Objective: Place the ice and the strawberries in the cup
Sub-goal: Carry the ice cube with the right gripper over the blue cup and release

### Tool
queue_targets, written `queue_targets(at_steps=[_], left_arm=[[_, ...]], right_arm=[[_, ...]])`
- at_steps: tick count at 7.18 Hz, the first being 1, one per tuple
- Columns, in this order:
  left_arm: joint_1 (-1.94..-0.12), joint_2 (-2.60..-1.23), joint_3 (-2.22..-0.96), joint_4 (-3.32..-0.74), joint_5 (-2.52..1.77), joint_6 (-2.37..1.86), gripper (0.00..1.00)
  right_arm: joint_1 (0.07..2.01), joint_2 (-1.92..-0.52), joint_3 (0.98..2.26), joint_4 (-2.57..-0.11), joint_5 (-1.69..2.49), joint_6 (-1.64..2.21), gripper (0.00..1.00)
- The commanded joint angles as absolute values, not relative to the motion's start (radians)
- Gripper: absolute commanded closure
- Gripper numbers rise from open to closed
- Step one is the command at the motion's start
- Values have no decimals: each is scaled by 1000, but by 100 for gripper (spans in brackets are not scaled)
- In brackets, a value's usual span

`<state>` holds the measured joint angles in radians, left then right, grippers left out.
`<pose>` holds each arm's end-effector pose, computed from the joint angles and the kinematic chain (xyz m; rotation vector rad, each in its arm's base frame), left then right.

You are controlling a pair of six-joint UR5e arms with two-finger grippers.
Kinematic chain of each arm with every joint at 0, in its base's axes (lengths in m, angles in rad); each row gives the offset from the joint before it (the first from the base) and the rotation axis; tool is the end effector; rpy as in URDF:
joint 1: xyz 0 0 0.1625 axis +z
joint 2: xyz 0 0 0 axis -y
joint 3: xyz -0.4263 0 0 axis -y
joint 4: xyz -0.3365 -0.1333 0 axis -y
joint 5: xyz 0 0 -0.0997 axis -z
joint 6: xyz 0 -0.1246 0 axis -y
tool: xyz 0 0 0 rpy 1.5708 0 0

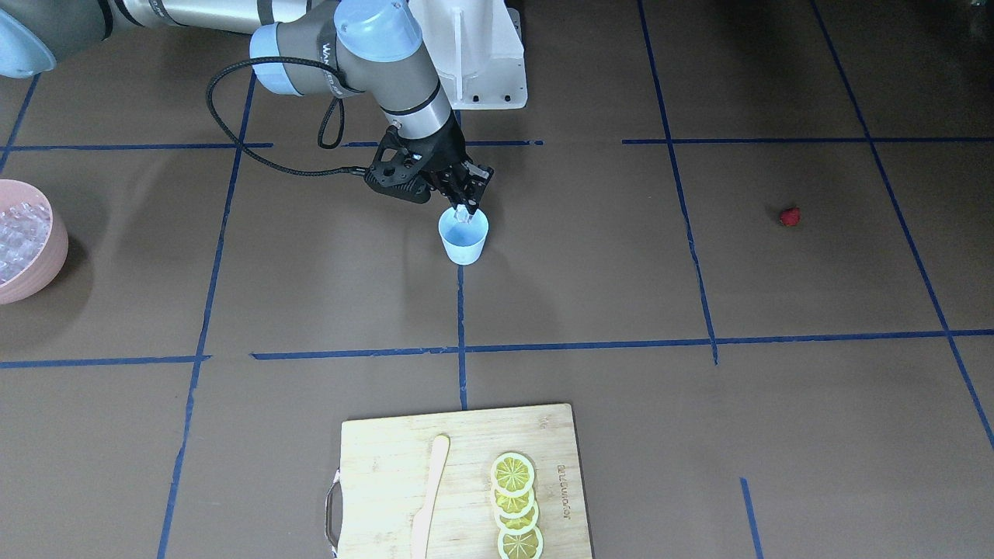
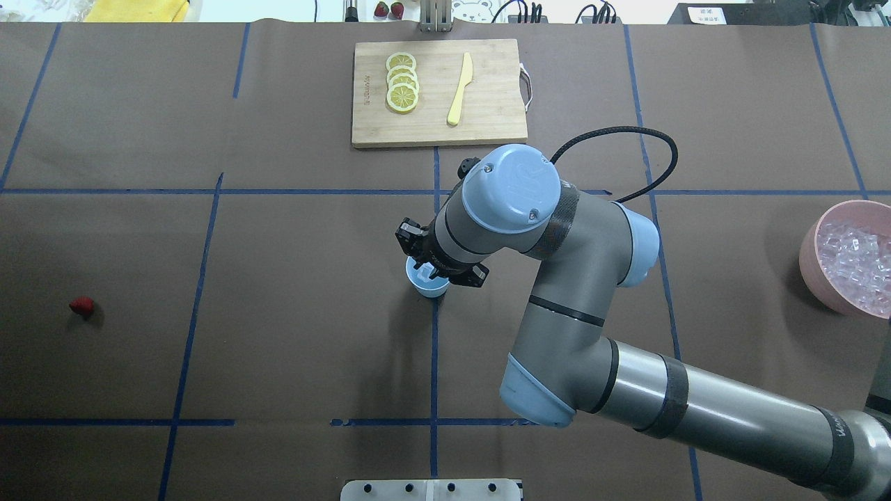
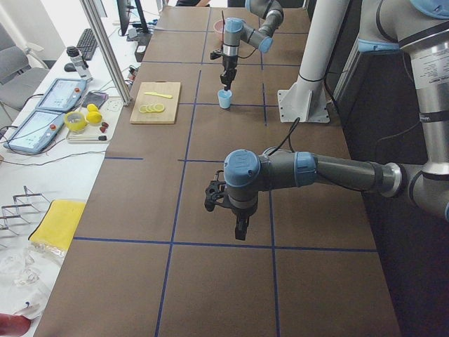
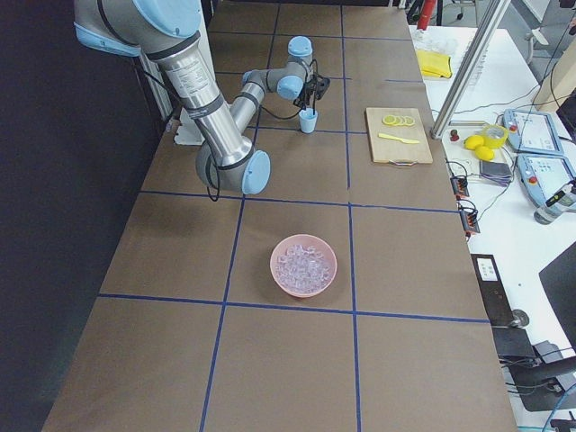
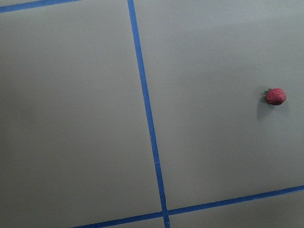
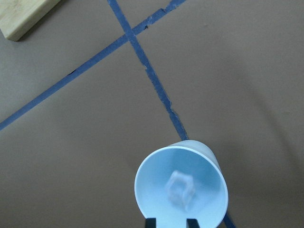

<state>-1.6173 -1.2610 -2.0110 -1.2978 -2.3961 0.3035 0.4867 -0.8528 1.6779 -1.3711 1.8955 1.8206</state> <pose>-0.0552 -0.2881 0.6226 0.0111 0.8358 0.1830 -0.5409 -0.3921 0.2125 -0.1754 -1.0543 0.4999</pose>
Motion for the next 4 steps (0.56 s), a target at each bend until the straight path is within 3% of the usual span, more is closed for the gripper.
queue_targets(at_steps=[1, 2, 4], left_arm=[[-1617, -1261, -2011, -1298, -2396, 302, 0], [-1617, -1261, -2011, -1298, -2396, 302, 0], [-1617, -1261, -2010, -1298, -2396, 301, 0]], right_arm=[[486, -854, 1681, -1373, 1898, 1822, 33], [495, -870, 1710, -1379, 1902, 1821, 33], [604, -1054, 1884, -1382, 1995, 1804, 34]])
